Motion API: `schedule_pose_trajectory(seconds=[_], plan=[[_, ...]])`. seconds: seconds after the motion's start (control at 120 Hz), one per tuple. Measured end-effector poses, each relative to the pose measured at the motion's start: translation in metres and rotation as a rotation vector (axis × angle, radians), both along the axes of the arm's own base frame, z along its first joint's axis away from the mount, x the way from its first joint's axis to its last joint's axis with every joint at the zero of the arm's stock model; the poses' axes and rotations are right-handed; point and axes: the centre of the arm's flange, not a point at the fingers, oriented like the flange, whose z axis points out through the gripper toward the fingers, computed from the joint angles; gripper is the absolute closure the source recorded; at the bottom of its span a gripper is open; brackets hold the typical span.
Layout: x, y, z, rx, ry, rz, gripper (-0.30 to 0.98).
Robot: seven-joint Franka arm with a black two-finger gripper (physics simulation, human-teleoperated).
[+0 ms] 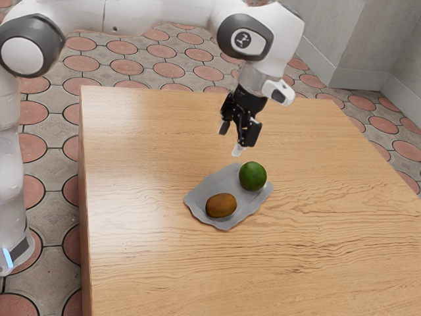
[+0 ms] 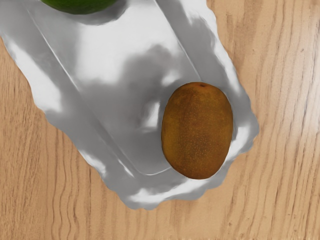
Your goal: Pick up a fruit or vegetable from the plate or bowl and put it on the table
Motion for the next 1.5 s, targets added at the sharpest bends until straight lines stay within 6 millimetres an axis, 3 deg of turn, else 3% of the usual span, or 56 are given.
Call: schedule_pose_trajectory(seconds=[0.092, 0.183, 0.45, 0.592, 0.725, 0.817, 1.233, 1.4, 1.5], plan=[[-0.007, -0.039, -0.001, -0.002, -0.008, -0.054, 0.00], [-0.011, -0.053, -0.007, 0.001, -0.004, -0.064, 0.00], [-0.003, -0.025, -0.042, 0.012, 0.016, 0.029, 0.00], [-0.005, -0.038, -0.061, 0.006, 0.014, 0.027, 0.00], [-0.009, -0.059, -0.067, 0.000, 0.005, 0.003, 0.00], [-0.012, -0.064, -0.073, 0.005, 0.006, 0.002, 0.00], [0.002, -0.026, -0.073, 0.025, -0.033, 0.083, 0.00], [0.010, -0.026, -0.077, 0.043, -0.068, 0.077, 0.00], [0.013, -0.031, -0.095, 0.045, -0.063, 0.068, 0.00]])
